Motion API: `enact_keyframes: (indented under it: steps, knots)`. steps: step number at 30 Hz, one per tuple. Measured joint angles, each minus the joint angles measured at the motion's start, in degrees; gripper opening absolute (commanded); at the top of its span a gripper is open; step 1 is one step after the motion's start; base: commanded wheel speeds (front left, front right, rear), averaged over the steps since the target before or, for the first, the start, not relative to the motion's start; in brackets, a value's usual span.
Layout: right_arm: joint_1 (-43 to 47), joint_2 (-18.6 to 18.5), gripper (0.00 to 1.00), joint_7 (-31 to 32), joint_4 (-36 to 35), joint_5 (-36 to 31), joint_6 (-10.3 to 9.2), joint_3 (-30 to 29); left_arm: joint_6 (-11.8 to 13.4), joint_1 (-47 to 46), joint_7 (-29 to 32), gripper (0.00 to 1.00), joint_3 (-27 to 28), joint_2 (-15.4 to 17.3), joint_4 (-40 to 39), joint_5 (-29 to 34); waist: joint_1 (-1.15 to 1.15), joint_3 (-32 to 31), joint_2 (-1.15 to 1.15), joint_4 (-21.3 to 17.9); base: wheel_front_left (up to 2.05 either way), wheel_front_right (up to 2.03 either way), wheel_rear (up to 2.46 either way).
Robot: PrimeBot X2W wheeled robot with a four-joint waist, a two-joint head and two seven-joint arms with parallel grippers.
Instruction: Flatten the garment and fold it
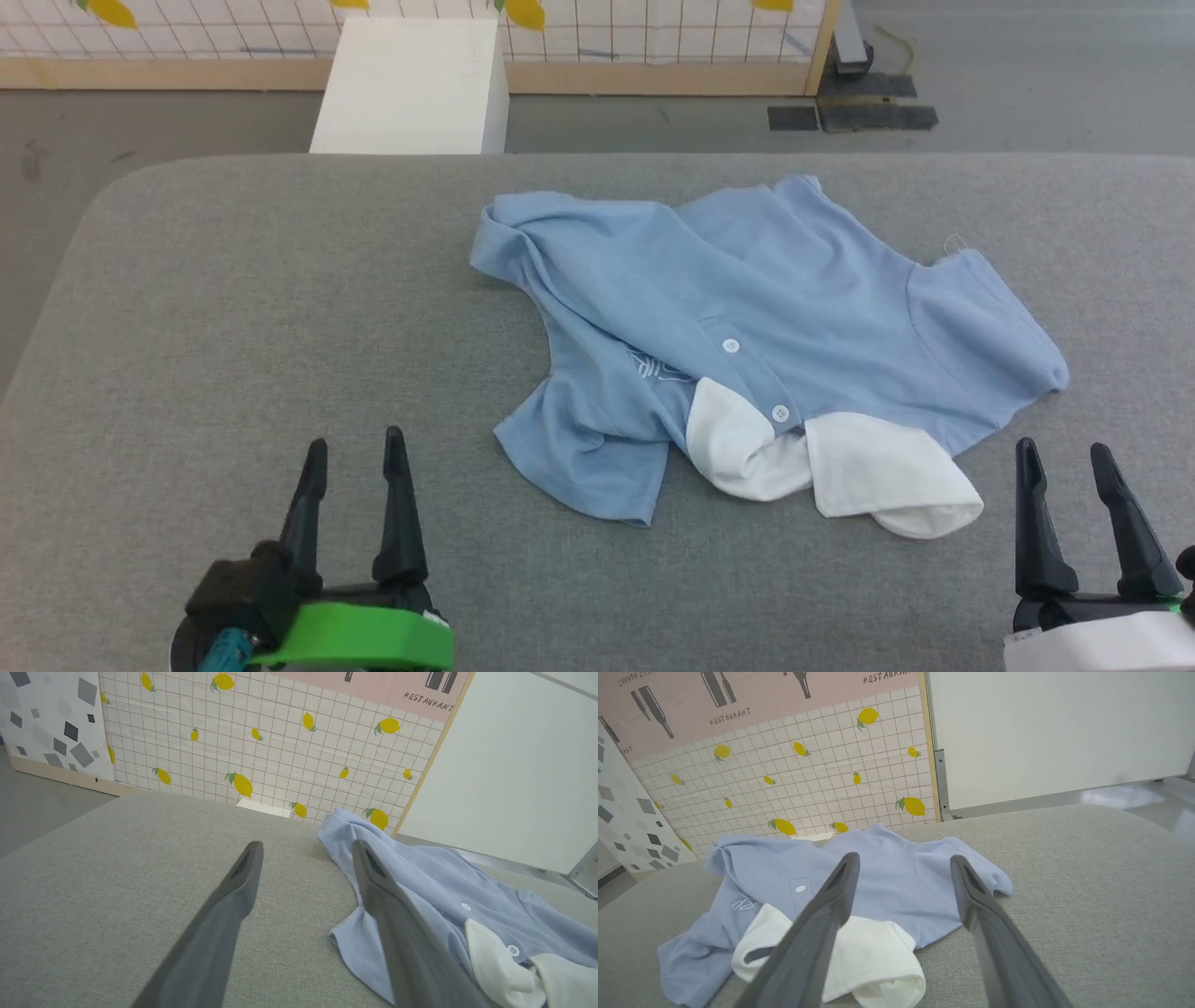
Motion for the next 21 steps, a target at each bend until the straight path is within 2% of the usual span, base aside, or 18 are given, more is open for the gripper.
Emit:
enact_keyframes:
  steps: [6,13,14,15,21]
  knots:
    - [0.1,0.0,1.0,0.0,0.0,0.3,0.0,0.2,-3.9,-0.5,0.7,1.0,0.1,0.6,2.2,2.9,0.0,-0.5,0.0,0.6,0.0,0.0,0.0]
    - [0.1,0.0,1.0,-0.1,0.1,0.3,0.0,0.9,-9.5,-11.3,15.3,1.0,-4.0,5.0,9.2,2.7,0.0,1.2,0.0,0.6,0.0,0.0,0.0]
    - [0.0,0.0,1.0,-0.1,0.1,0.3,0.0,1.0,-11.9,-15.6,22.5,1.0,-6.0,5.7,13.8,1.8,0.0,2.0,0.0,0.1,0.0,0.0,0.0]
    - [0.0,0.0,1.0,-0.1,0.2,0.3,0.0,1.0,-12.6,-16.7,24.7,1.0,-6.6,5.7,15.5,0.9,0.0,2.2,0.0,-0.1,0.0,0.0,0.0]
    - [-0.7,0.0,1.0,-0.1,0.5,0.3,0.0,1.4,-15.0,-22.8,31.8,1.0,-8.7,5.8,23.4,-0.6,0.0,3.4,0.0,-1.8,0.0,0.0,0.0]
